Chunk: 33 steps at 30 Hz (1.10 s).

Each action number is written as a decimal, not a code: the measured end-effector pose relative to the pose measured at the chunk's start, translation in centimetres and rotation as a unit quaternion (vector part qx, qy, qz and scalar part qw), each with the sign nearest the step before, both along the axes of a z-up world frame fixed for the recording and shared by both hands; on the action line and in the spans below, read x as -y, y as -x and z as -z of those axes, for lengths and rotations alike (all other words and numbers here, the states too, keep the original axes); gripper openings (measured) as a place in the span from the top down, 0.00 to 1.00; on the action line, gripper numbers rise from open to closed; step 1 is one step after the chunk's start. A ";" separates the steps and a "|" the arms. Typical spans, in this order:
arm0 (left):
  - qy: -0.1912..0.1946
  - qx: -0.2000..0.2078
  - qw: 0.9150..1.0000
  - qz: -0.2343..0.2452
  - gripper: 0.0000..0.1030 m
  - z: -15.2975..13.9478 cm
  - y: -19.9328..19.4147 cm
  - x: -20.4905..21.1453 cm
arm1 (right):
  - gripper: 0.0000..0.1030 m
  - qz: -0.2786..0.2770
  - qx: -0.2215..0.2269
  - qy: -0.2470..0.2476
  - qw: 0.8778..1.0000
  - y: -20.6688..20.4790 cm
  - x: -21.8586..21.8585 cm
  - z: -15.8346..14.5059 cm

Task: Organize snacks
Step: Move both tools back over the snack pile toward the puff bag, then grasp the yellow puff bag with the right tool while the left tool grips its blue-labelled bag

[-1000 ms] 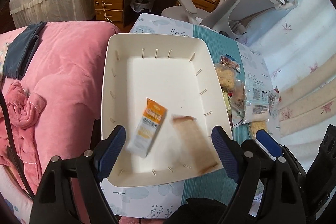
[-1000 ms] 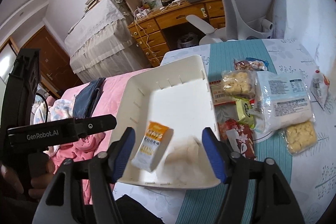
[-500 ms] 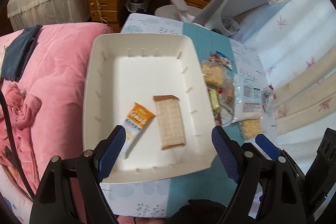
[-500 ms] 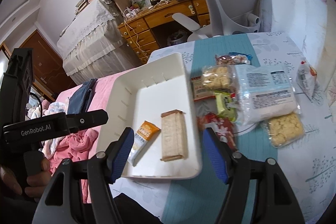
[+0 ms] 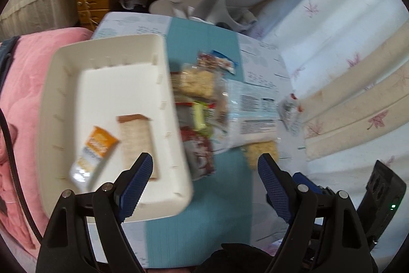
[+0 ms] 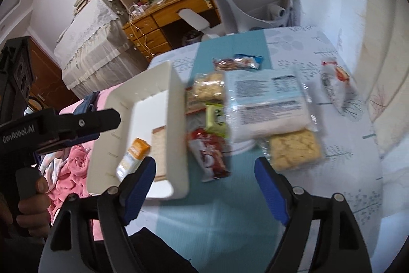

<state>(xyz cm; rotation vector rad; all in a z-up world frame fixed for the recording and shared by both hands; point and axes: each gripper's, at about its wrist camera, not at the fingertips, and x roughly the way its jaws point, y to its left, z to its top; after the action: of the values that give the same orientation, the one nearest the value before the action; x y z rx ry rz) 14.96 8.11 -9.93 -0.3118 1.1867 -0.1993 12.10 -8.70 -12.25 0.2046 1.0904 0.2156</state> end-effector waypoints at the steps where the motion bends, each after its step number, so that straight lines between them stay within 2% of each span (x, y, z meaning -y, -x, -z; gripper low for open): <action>1: 0.004 -0.003 1.000 0.004 0.19 0.2 -0.3 0.9 | 0.21 0.002 -0.004 0.001 1.000 0.0 0.6 0.1; 10: 0.031 -0.024 0.999 0.012 0.16 2.1 -2.6 5.3 | 0.20 0.005 -0.049 0.022 0.999 -0.4 5.1 1.8; 19: 0.049 -0.054 0.997 0.003 0.12 5.3 -5.6 7.5 | 0.20 -0.007 -0.088 0.056 0.994 -1.9 7.6 4.0; 25: 0.064 -0.077 0.995 -0.010 0.12 8.6 -8.2 8.1 | 0.20 -0.031 -0.114 0.098 0.988 -3.0 7.8 6.3; 33: 0.081 -0.099 0.992 -0.024 0.12 12.7 -11.3 9.2 | 0.20 -0.037 -0.148 0.122 0.981 -4.1 8.6 10.1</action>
<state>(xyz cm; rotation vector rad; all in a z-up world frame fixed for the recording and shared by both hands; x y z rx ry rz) 26.28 -1.10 -22.61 -0.5109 1.3603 -0.2259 16.22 -17.31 -22.30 -0.0254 1.4095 0.1183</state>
